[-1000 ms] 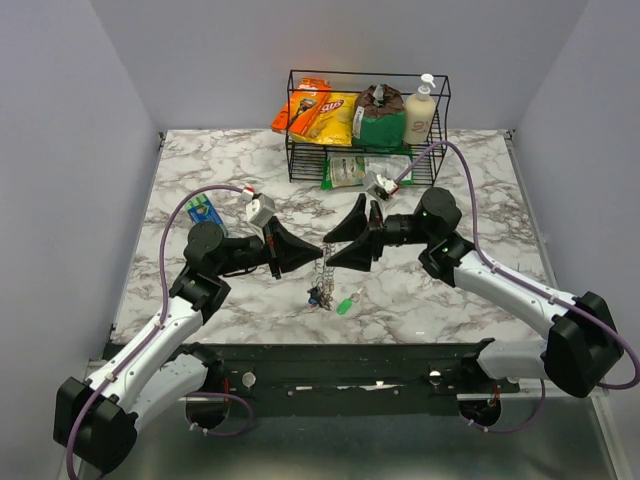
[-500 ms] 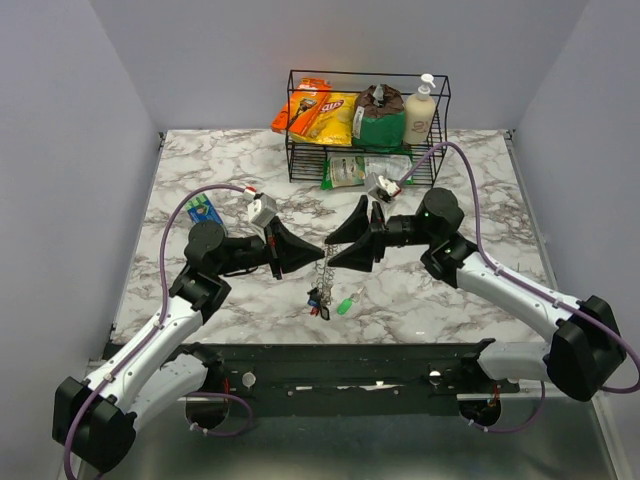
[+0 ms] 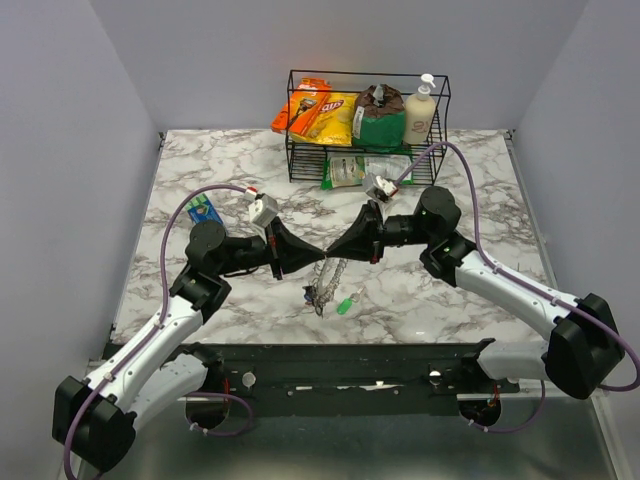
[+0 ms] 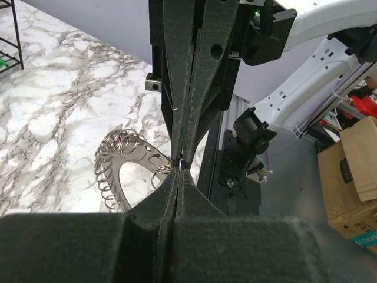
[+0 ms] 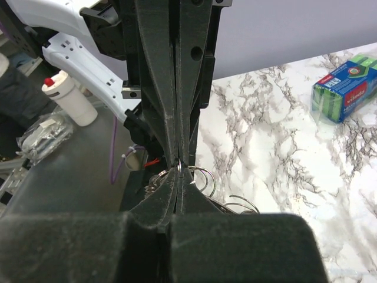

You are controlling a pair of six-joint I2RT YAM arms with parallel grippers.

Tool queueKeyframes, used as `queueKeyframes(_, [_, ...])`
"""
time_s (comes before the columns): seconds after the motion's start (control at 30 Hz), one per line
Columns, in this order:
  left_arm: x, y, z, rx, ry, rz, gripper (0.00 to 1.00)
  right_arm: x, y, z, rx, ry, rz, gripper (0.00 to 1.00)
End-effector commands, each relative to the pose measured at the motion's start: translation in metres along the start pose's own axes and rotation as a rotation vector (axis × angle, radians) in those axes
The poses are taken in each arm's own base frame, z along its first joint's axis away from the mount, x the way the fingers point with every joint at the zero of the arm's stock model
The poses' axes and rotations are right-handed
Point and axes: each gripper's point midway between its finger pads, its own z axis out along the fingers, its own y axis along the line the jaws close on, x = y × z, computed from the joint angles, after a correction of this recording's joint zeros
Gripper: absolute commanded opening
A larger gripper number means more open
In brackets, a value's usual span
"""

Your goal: Put the keys on the keyring

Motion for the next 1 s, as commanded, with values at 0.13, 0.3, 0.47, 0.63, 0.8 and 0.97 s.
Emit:
queueKeyframes(0.13, [-0.04, -0.003, -0.006, -0.096, -0.117, 0.104, 0.7, -0.009, 0.013, -0.003, -0.028, -0.006, -0.052, 0.01])
queueKeyframes(0.3, [-0.045, -0.007, -0.013, -0.116, -0.141, 0.131, 0.72, -0.009, 0.026, -0.008, -0.071, 0.009, -0.091, 0.01])
queueKeyframes(0.47, [-0.037, -0.019, -0.013, -0.056, -0.074, 0.132, 0.7, -0.011, 0.056, -0.017, -0.208, 0.058, -0.169, 0.01])
queueKeyframes(0.63, [-0.036, -0.034, -0.014, 0.012, -0.026, 0.147, 0.7, -0.016, 0.084, -0.026, -0.333, 0.095, -0.19, 0.01])
queueKeyframes(0.8, [-0.036, -0.05, -0.013, 0.106, 0.021, 0.149, 0.7, -0.022, 0.106, -0.035, -0.41, 0.097, -0.222, 0.01])
queueKeyframes(0.97, [-0.034, -0.064, -0.009, 0.193, 0.039, 0.153, 0.7, -0.026, 0.115, -0.039, -0.433, 0.095, -0.238, 0.01])
